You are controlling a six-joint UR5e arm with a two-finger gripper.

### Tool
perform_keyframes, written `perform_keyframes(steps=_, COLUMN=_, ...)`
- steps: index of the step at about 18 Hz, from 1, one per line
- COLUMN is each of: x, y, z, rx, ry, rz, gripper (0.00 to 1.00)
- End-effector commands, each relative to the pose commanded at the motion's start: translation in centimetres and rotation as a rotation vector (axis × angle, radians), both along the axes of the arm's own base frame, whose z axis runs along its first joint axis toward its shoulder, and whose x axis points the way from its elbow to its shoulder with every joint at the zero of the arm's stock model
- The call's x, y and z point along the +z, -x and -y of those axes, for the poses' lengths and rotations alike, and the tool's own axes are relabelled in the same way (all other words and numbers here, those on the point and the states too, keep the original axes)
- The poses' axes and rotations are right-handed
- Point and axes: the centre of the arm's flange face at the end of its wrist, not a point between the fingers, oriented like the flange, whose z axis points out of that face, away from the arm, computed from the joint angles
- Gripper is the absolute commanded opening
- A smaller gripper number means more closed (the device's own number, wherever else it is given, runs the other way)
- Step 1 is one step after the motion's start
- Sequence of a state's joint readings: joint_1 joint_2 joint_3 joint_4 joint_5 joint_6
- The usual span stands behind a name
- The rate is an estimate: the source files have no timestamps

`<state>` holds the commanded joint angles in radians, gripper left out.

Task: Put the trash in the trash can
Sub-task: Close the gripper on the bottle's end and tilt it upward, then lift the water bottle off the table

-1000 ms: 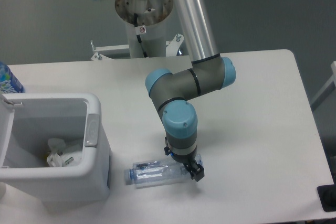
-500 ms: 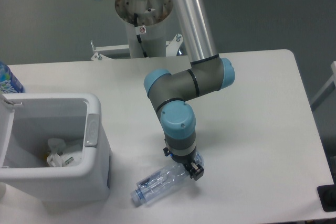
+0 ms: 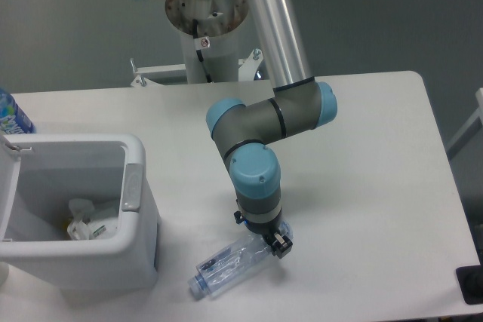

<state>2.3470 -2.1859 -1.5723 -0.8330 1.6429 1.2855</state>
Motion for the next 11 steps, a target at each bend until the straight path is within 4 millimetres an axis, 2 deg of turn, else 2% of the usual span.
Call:
perform_keyframes(steps=1, x=0.03, y=0.07, z=-0.07, rx=0.002, ry=-0.001, rz=-0.001, gripper=0.66)
perform_keyframes(steps=4, x=0.24, y=0.06, z=-0.06, rx=0.006, ry=-0.004, rz=-0.003, gripper=0.66)
perform_keyframes(steps=5, x=0.13, y=0.06, z=-0.08, rx=0.007, ry=-0.004, rz=-0.001, gripper=0.62)
perform_keyframes(steps=11, x=0.89, y=0.21, z=-0.35, rx=0.011, ry=-0.02, rz=-0.005, gripper=0.58)
